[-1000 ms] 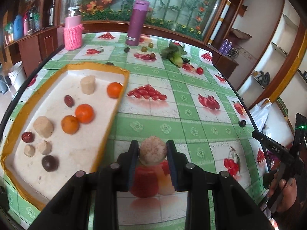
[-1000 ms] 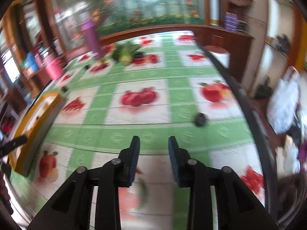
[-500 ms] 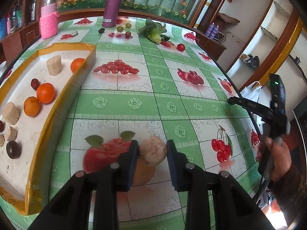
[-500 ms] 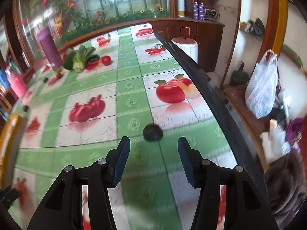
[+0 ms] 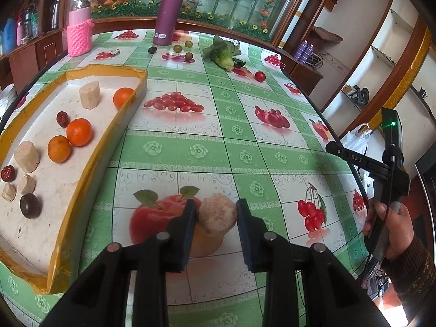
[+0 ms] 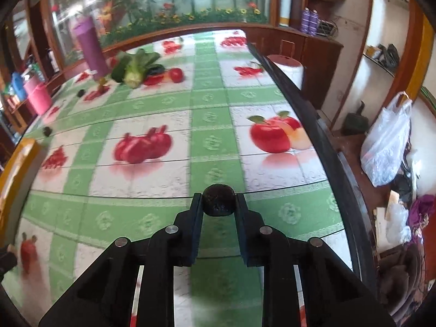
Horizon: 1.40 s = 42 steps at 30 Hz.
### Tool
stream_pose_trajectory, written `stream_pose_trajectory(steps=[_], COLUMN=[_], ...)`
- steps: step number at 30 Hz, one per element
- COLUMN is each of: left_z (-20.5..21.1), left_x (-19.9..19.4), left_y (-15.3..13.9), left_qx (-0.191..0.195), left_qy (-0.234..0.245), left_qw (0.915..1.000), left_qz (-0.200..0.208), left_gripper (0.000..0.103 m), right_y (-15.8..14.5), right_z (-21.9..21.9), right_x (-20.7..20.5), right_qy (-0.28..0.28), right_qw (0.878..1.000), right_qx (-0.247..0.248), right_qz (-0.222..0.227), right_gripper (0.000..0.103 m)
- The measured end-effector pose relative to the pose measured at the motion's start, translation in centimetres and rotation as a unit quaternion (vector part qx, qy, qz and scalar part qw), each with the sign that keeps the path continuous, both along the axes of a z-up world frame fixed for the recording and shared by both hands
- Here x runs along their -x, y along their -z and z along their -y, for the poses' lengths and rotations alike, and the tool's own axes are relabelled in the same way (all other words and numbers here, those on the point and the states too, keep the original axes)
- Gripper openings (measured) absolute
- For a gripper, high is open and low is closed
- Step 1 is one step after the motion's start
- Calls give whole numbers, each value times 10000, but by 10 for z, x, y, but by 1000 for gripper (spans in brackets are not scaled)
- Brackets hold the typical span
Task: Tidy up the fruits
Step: 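Carry the dark date and tan cake over the white tray and open both tools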
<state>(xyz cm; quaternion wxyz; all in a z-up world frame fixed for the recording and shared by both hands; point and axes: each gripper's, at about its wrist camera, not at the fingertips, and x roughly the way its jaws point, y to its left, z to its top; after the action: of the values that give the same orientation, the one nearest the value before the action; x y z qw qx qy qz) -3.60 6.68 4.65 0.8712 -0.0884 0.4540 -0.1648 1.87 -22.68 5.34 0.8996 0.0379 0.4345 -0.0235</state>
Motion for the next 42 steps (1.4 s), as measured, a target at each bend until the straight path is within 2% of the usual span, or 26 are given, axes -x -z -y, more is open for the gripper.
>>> stream_pose_trajectory(steps=[6,10,17,22,26,31,42], left_z=[-22,-52,-116,-150,-156,-148,-132], left_x=[6,14,26,29,23,6,-30], left_y=[-17,-28,-35,-24,-16,-8,17], left_qx=[247,227,-139,-326,-297,-157,-390], left_qy=[-295,-665,-1380,-1659,-1601,-1376,-1104], left_qw=[9992,9972,9896,9854,9866,9904,9927], left_qz=[124,256,372,203,74,-25,-282], left_gripper=[32,32,32,32,32,32,33], right_y=[-18,-30,-45,-49,-42,-24,6], right_z=[-61,-113,-198,-256,-291,-322,-349], right_x=[-3,-13,-36,-54,-68,-87,-111], right_qy=[-884,-1572,-2519,-3063,-3354,-3519,-3773], right_qw=[9960,9868,9656,9503,9405,9344,9232], right_qx=[-122,-353,-636,-555,-531,-431,-114], right_qz=[99,159,135,60,-100,-356,-721], right_gripper=[22,22,22,22,22,23,23])
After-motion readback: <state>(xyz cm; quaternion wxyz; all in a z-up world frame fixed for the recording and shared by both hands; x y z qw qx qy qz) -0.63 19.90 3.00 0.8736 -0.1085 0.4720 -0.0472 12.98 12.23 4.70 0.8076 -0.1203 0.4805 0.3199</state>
